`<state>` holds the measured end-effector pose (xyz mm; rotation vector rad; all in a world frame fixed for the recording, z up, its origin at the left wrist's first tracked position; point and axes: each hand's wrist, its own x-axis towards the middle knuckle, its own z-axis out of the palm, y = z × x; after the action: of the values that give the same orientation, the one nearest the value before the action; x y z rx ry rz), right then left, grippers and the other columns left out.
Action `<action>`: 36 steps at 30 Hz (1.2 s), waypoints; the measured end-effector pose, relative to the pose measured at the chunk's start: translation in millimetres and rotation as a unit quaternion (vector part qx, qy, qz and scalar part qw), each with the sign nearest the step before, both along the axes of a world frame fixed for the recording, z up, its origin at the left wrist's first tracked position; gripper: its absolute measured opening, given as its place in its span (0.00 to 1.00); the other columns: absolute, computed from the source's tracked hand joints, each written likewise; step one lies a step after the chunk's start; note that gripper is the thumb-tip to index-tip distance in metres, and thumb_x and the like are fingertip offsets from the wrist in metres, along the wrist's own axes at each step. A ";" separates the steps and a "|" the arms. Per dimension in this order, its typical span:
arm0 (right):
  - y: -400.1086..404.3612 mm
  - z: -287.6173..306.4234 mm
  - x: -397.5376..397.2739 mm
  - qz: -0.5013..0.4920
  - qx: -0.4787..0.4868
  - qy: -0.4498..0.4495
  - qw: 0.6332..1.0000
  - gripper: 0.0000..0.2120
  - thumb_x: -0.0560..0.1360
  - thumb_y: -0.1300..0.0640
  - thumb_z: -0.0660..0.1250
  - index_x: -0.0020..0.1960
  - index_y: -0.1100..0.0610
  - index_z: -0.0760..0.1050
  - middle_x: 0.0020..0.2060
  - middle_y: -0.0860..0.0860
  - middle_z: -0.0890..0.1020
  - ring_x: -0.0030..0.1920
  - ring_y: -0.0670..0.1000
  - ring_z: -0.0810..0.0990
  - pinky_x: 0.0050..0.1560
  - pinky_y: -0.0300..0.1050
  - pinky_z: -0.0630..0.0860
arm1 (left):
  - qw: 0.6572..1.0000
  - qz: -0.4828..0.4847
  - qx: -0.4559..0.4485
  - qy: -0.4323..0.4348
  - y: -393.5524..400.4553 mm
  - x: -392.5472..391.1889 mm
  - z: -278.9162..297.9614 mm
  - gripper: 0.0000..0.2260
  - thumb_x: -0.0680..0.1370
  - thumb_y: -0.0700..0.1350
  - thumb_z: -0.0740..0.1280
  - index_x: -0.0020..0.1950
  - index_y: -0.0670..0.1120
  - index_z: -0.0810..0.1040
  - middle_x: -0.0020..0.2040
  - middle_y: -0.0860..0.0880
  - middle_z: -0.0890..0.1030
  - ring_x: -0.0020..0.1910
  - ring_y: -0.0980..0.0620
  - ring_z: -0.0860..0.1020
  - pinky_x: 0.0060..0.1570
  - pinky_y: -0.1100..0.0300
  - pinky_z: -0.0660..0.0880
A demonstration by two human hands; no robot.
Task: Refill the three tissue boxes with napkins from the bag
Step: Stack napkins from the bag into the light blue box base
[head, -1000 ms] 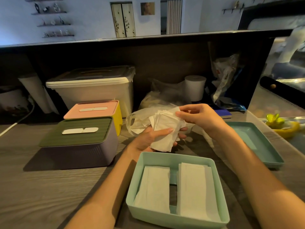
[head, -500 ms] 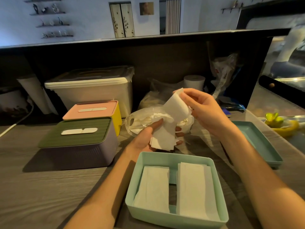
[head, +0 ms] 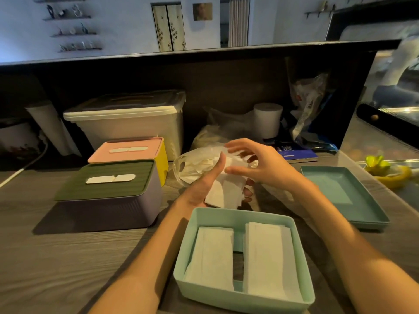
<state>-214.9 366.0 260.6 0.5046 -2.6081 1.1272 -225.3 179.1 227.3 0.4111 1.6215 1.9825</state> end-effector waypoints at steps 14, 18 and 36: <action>7.1 -42.6 25.4 -0.055 -0.099 -0.047 0.992 0.15 0.78 0.55 0.73 0.64 0.49 0.77 0.55 0.44 0.83 0.54 0.43 0.82 0.54 0.42 0.81 | 0.955 0.135 -0.135 0.226 -28.5 -18.3 -18.5 0.24 0.73 0.43 0.78 0.68 0.46 0.78 0.57 0.48 0.85 0.59 0.50 0.82 0.58 0.54 0.80; -0.8 -53.2 27.5 -0.036 -0.060 0.041 0.997 0.27 0.77 0.62 0.72 0.72 0.49 0.70 0.62 0.46 0.79 0.56 0.44 0.80 0.58 0.40 0.79 | 0.943 0.116 -0.187 0.251 -22.9 -19.2 -24.0 0.29 0.71 0.58 0.77 0.69 0.50 0.76 0.59 0.50 0.83 0.58 0.52 0.81 0.54 0.57 0.79; -13.5 -69.2 22.1 -0.020 -0.022 0.078 0.997 0.33 0.78 0.61 0.71 0.79 0.47 0.62 0.74 0.48 0.71 0.71 0.45 0.70 0.69 0.30 0.65 | 0.936 0.303 -0.083 0.157 9.9 -4.5 -15.5 0.15 0.83 0.55 0.63 0.55 0.45 0.80 0.50 0.50 0.80 0.49 0.54 0.76 0.44 0.62 0.69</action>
<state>-192.8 352.5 191.4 0.5074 -2.4448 1.0847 -229.8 189.0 211.8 0.1736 2.3171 2.2659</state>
